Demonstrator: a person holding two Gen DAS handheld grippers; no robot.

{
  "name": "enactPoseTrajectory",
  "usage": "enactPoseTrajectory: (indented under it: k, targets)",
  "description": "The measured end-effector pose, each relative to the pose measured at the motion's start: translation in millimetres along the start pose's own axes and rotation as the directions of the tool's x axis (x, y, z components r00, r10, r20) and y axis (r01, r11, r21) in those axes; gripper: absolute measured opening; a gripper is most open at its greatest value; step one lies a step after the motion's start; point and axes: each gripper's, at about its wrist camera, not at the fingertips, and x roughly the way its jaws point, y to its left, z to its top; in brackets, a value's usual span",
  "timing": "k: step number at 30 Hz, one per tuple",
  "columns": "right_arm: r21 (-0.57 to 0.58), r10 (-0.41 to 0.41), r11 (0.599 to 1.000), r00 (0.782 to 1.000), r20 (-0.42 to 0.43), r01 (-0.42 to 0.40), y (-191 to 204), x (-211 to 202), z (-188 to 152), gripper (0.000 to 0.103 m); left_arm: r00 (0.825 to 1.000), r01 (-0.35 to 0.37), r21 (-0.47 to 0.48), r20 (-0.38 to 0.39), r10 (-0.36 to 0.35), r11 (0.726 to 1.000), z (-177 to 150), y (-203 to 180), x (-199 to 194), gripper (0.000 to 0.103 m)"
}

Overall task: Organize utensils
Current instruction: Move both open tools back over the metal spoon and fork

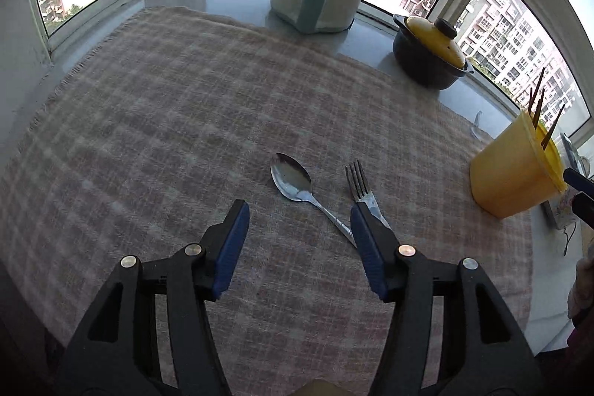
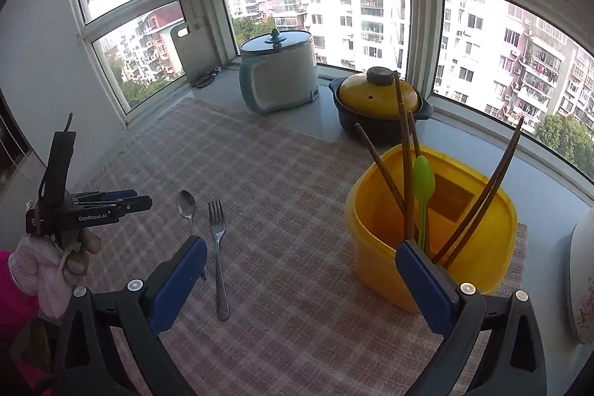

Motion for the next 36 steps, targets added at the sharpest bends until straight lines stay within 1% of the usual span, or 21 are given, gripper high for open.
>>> enactPoseTrajectory:
  k: [1,3,5,7,9,11,12,13,14,15,17,21,24,26,28,31,34,36]
  targets:
    - [-0.009,0.015,1.0,1.0,-0.017,-0.015,5,8,1,0.102,1.0,0.002,-0.01,-0.004,-0.002,1.0,-3,6,0,0.058]
    - [-0.028,0.032,0.999,0.998,-0.054,-0.034,16,24,2,0.096,1.0,0.009,-0.03,-0.011,-0.009,1.0,-7,13,0,0.058]
    - [-0.044,0.06,0.997,0.994,-0.096,-0.065,27,40,2,0.093,1.0,0.017,-0.043,-0.017,-0.018,0.999,-9,19,1,0.058]
    - [-0.058,0.087,0.994,0.986,-0.14,-0.096,37,56,-1,0.086,0.999,0.025,-0.056,-0.019,-0.026,0.998,-10,24,2,0.058]
    - [-0.065,0.105,0.991,0.977,-0.188,-0.119,45,72,-3,0.078,0.999,0.033,-0.062,-0.025,-0.034,0.998,-9,26,6,0.058]
    - [-0.057,0.121,0.989,0.965,-0.233,-0.137,50,87,-6,0.073,0.998,0.043,-0.062,-0.039,-0.045,0.997,-9,28,11,0.058]
    - [-0.052,0.127,0.988,0.958,-0.255,-0.145,53,95,-9,0.069,0.997,0.051,-0.068,-0.046,-0.055,0.996,-10,29,14,0.058]
    - [-0.05,0.13,0.988,0.953,-0.274,-0.149,55,102,-10,0.066,0.996,0.061,-0.076,-0.055,-0.065,0.995,-10,30,16,0.058]
    - [-0.05,0.13,0.987,0.948,-0.29,-0.15,59,109,-10,0.06,0.995,0.065,-0.085,-0.063,-0.071,0.994,-11,32,19,0.058]
    - [-0.05,0.13,0.987,0.944,-0.303,-0.152,61,115,-12,0.057,0.995,0.069,-0.091,-0.071,-0.076,0.993,-11,33,22,0.058]
    - [-0.044,0.138,0.986,0.935,-0.328,-0.161,65,127,-13,0.054,0.993,0.076,-0.1,-0.08,-0.084,0.992,-11,36,26,0.058]
    - [-0.022,0.156,0.984,0.917,-0.366,-0.176,69,147,-15,0.044,0.99,0.097,-0.118,-0.086,-0.107,0.988,-8,40,31,0.058]
    - [-0.023,0.154,0.984,0.911,-0.383,-0.176,74,161,-12,0.042,0.99,0.102,-0.117,-0.087,-0.113,0.988,-2,42,35,0.053]
    - [-0.028,0.146,0.985,0.909,-0.39,-0.17,78,171,-8,0.042,0.99,0.105,-0.121,-0.086,-0.115,0.987,2,45,39,0.053]
    - [-0.033,0.142,0.985,0.91,-0.389,-0.168,82,177,-4,0.042,0.989,0.11,-0.125,-0.088,-0.121,0.986,5,47,42,0.046]
    - [-0.045,0.126,0.987,0.913,-0.388,-0.155,88,188,3,0.042,0.987,0.119,-0.129,-0.094,-0.131,0.985,10,50,50,0.045]
    - [-0.055,0.118,0.987,0.913,-0.39,-0.151,94,196,9,0.042,0.985,0.133,-0.127,-0.096,-0.145,0.983,17,53,56,0.038]
    - [-0.068,0.11,0.987,0.914,-0.39,-0.147,98,200,11,0.042,0.984,0.14,-0.133,-0.092,-0.153,0.981,21,54,59,0.038]
